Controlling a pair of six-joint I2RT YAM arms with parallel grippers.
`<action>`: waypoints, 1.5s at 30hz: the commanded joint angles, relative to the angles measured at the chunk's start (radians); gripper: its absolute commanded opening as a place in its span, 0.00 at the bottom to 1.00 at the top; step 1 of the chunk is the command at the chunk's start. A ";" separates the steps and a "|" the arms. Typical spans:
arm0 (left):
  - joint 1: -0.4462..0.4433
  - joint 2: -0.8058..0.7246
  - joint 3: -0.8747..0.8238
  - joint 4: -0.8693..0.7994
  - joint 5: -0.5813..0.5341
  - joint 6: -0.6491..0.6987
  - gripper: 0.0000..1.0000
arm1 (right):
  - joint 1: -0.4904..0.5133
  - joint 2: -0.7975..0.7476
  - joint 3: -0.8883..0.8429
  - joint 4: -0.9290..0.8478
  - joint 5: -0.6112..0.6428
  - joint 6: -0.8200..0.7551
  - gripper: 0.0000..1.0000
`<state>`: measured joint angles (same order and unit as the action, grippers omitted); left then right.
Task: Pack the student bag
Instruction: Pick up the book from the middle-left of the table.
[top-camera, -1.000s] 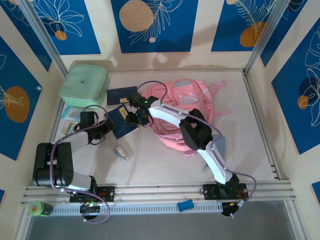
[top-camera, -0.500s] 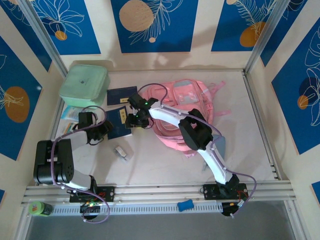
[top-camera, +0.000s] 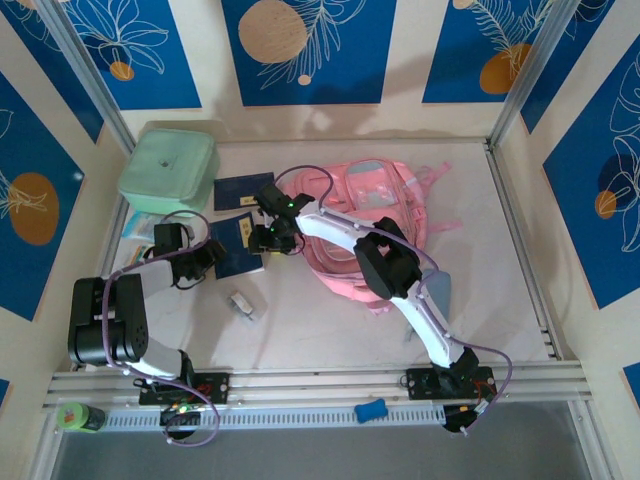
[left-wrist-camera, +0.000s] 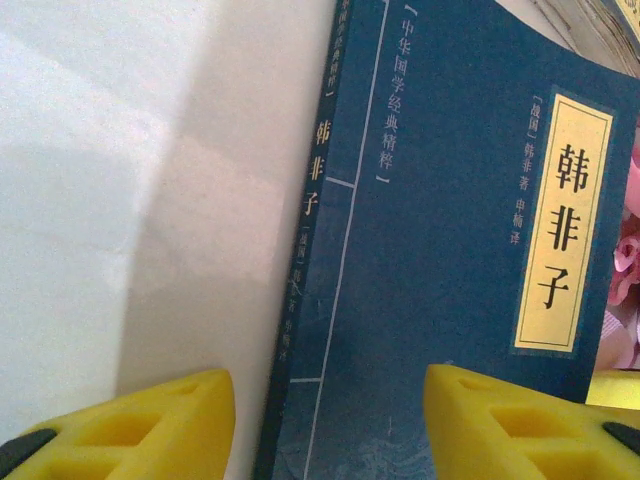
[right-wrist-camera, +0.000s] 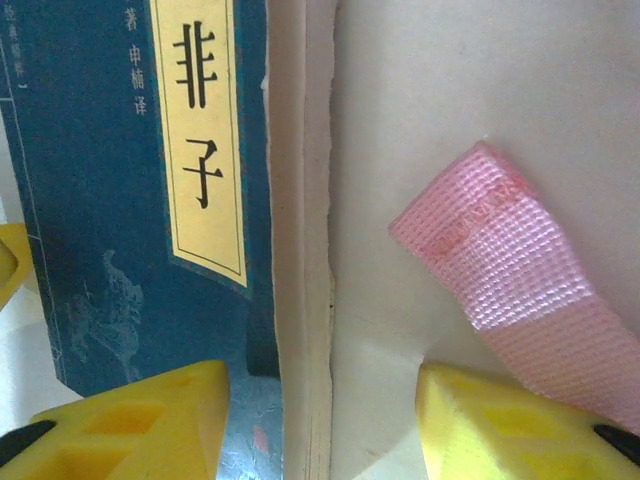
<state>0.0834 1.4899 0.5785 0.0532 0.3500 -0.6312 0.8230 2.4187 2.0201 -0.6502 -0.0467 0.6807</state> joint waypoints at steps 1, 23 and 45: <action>-0.005 0.040 -0.022 0.056 0.083 -0.007 0.53 | 0.013 0.036 0.033 0.012 -0.067 0.012 0.53; -0.007 0.053 -0.032 0.086 0.125 -0.014 0.51 | 0.033 0.057 0.096 -0.068 0.034 -0.029 0.54; -0.015 0.059 -0.039 0.116 0.139 -0.035 0.50 | 0.038 0.032 0.189 -0.065 -0.151 -0.024 0.53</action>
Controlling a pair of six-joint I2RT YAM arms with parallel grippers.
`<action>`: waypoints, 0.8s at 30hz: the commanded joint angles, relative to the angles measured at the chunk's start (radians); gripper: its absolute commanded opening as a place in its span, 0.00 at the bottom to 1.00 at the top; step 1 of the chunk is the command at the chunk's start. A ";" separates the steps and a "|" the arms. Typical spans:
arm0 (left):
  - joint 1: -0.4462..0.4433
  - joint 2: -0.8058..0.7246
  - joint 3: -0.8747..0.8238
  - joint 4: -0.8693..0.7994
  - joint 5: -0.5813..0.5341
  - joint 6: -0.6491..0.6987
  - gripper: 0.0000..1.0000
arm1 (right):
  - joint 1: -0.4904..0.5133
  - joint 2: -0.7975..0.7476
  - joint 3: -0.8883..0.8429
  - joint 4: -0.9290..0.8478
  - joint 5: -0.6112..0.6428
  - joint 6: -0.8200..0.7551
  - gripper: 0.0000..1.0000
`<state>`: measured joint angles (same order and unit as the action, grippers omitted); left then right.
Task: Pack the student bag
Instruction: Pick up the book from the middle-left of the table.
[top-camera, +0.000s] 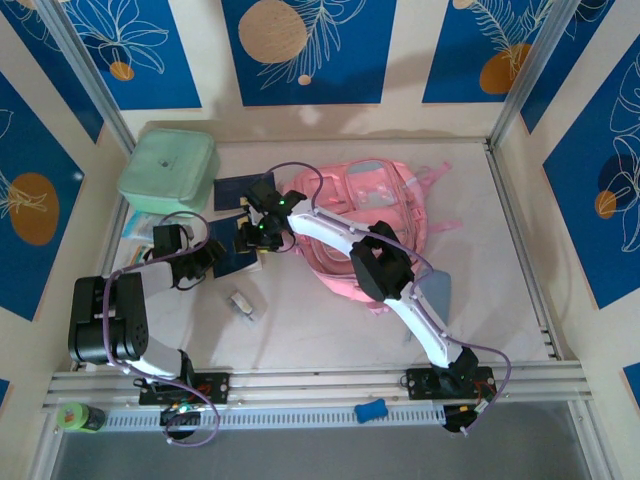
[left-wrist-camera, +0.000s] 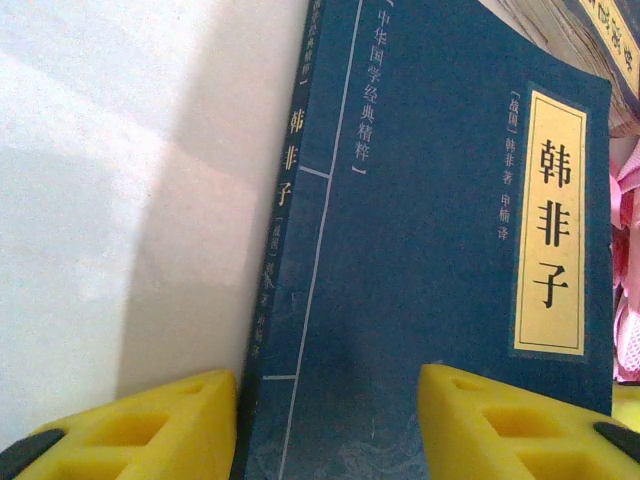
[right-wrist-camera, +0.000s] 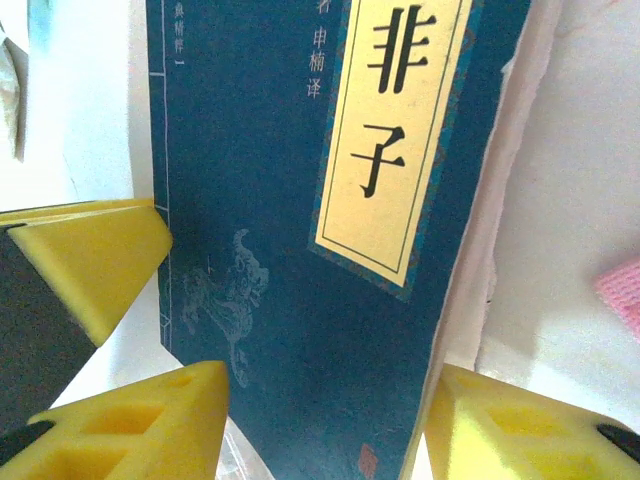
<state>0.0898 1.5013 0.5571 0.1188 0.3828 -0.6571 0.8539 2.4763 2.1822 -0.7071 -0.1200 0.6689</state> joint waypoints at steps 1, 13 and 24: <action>-0.021 0.048 -0.018 0.049 0.104 -0.007 0.50 | 0.008 -0.031 0.026 -0.009 -0.083 -0.008 0.53; -0.021 0.045 -0.018 0.048 0.103 -0.007 0.50 | -0.009 -0.080 0.003 -0.012 -0.129 0.062 0.40; -0.021 0.046 -0.018 0.054 0.110 -0.016 0.50 | -0.023 -0.096 -0.046 0.026 -0.134 0.090 0.23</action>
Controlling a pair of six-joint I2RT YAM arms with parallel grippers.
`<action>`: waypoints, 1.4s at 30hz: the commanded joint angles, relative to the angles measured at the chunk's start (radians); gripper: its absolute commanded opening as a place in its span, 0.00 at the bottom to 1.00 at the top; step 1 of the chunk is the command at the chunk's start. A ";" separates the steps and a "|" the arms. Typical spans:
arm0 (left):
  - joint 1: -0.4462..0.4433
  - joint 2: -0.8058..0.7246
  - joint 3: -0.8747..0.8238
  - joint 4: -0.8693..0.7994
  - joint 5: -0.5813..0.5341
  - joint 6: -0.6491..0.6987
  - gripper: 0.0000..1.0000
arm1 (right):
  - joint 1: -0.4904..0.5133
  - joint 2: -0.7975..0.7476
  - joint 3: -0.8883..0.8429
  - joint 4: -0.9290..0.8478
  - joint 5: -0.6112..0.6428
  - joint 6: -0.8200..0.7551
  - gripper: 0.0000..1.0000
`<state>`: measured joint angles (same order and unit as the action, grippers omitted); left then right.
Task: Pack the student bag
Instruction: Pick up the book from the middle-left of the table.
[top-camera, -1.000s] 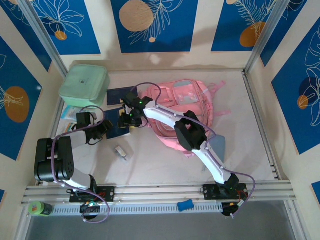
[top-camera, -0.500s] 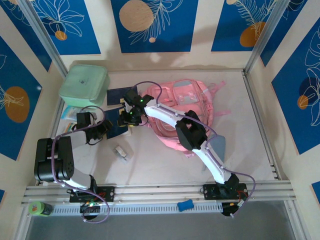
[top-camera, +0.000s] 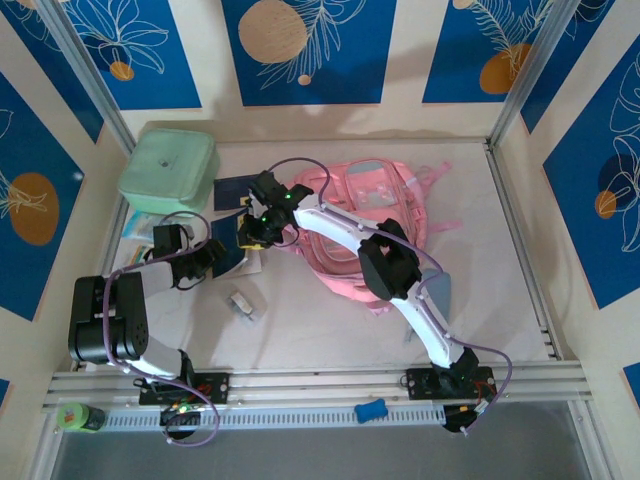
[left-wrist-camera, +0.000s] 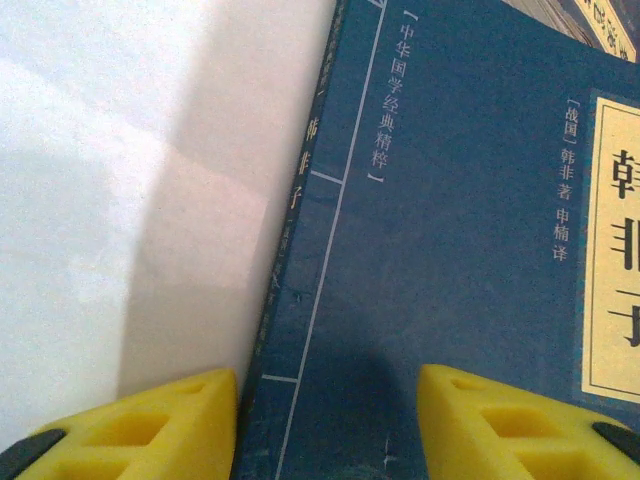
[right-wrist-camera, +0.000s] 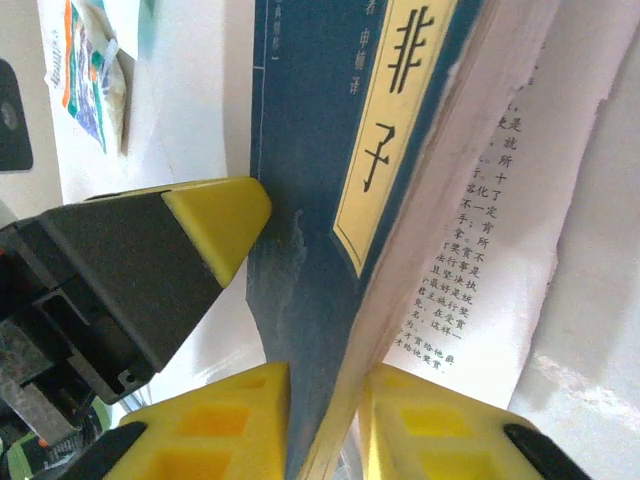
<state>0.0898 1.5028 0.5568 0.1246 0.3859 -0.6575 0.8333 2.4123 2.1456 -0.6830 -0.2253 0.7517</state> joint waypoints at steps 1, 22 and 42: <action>-0.022 0.043 -0.018 0.049 0.108 -0.015 0.50 | -0.003 -0.032 -0.012 0.003 -0.022 0.006 0.23; -0.010 -0.098 0.109 -0.176 0.090 0.050 0.66 | -0.025 -0.140 0.031 -0.017 0.033 -0.044 0.00; -0.099 -0.464 0.170 -0.224 0.365 -0.094 0.76 | -0.179 -0.930 -0.787 0.297 -0.067 0.004 0.00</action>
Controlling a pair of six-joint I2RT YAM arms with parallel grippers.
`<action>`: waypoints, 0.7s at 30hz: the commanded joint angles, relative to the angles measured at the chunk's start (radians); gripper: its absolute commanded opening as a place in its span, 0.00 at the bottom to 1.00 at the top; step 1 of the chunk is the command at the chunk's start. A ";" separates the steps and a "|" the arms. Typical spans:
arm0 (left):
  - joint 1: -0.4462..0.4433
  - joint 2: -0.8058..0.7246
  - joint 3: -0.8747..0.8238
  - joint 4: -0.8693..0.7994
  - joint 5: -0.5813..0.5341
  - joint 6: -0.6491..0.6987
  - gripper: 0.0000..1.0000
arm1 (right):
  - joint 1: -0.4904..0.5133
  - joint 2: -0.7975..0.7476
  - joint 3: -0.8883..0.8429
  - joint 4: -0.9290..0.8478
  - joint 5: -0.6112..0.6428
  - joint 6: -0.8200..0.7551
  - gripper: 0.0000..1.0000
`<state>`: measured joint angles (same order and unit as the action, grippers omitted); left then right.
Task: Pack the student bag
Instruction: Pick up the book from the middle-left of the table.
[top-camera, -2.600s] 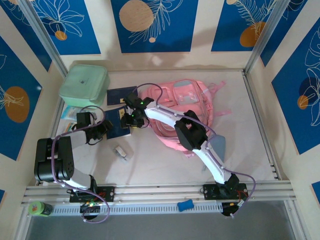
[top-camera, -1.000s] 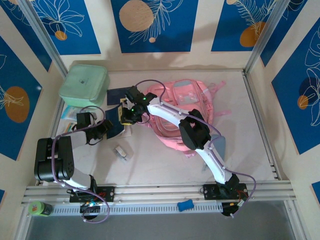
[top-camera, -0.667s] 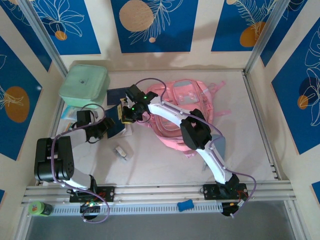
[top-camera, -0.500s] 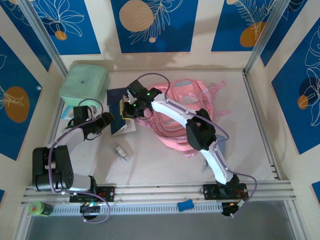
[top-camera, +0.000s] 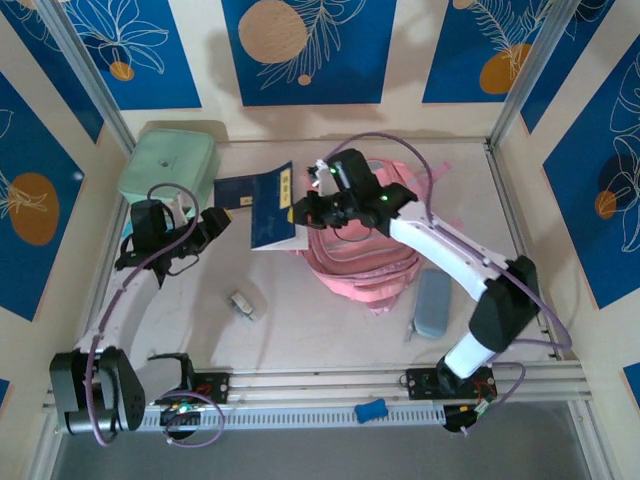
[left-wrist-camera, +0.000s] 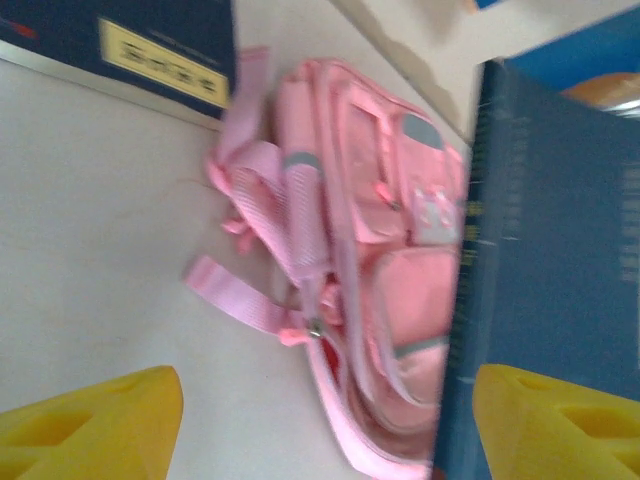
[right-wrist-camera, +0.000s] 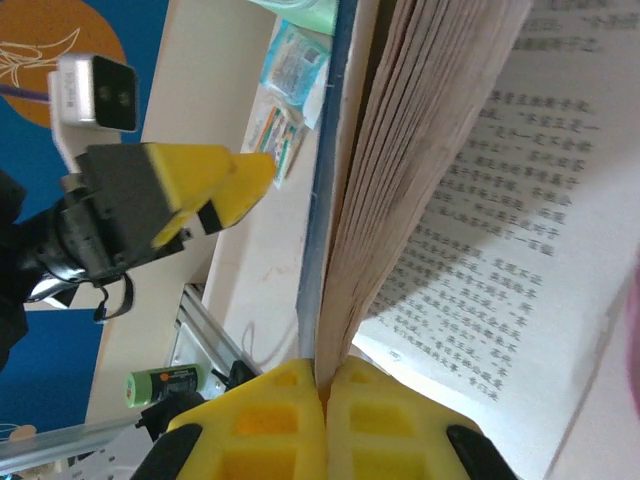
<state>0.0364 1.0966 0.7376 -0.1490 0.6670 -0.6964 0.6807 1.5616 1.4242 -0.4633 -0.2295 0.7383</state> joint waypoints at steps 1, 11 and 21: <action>-0.065 -0.065 -0.013 0.069 0.093 -0.074 0.76 | -0.038 -0.104 -0.090 0.079 -0.076 0.014 0.00; -0.328 -0.061 -0.104 0.434 0.032 -0.330 0.73 | -0.212 -0.399 -0.350 0.144 -0.319 -0.004 0.00; -0.520 0.133 -0.091 0.775 0.004 -0.469 0.62 | -0.369 -0.517 -0.481 0.294 -0.579 0.056 0.00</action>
<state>-0.4519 1.1858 0.6163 0.4755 0.6758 -1.1069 0.3248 1.0698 0.9501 -0.2512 -0.6838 0.7826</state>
